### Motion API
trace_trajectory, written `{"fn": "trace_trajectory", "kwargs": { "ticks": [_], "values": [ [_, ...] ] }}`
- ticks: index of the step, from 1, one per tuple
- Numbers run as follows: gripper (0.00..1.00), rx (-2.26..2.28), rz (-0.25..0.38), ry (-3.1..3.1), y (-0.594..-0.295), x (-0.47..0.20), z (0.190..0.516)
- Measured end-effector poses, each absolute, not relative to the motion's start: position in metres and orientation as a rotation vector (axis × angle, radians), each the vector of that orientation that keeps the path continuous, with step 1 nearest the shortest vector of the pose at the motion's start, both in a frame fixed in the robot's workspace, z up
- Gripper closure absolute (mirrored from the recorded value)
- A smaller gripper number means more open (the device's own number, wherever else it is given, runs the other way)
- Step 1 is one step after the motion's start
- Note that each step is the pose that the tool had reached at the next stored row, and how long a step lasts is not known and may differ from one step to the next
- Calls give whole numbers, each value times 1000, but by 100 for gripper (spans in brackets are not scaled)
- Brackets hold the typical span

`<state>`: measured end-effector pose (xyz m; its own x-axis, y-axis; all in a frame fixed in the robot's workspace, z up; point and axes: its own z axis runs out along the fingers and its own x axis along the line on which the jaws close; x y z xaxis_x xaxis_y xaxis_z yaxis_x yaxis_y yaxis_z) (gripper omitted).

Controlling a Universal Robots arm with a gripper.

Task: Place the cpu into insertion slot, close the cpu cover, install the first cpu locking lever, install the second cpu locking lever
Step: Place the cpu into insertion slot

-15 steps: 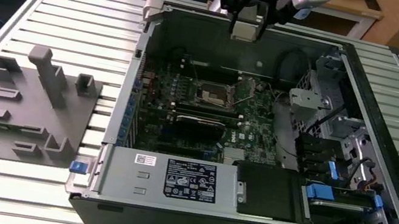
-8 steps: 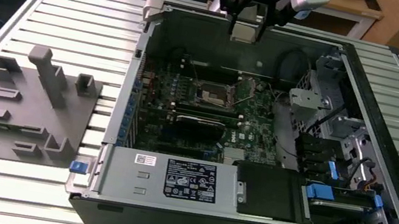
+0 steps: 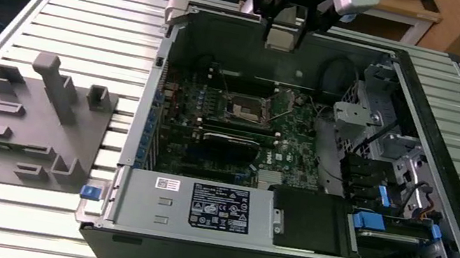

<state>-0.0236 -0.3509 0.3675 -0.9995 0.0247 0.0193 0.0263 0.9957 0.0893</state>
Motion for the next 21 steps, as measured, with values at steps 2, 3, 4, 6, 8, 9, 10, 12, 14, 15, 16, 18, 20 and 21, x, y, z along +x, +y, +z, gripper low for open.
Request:
{"fn": "trace_trajectory", "kwargs": {
  "ticks": [2, 3, 4, 6, 8, 9, 10, 12, 14, 15, 16, 18, 20, 21],
  "values": [
    [46, -40, -140, -3120, -351, -24, 366],
    [46, -40, -140, -3120, -351, -24, 365],
    [46, -40, -140, -3120, -351, -24, 364],
    [46, -40, -140, -3120, -351, -24, 362],
    [46, -40, -140, -3120, -351, -24, 362],
    [46, -40, -140, -3120, -351, -24, 362],
    [46, -40, -140, -3120, -351, -24, 362],
    [46, -40, -141, -3120, -351, -24, 361],
    [46, -40, -140, -3120, -351, -24, 360],
    [46, -40, -140, -3120, -351, -24, 359],
    [46, -40, -140, -3120, -351, -24, 359],
    [46, -40, -140, -3120, -351, -24, 358],
    [46, -40, -140, -3120, -351, -24, 357],
    [46, -40, -140, -3120, -351, -24, 356]
  ]
}}
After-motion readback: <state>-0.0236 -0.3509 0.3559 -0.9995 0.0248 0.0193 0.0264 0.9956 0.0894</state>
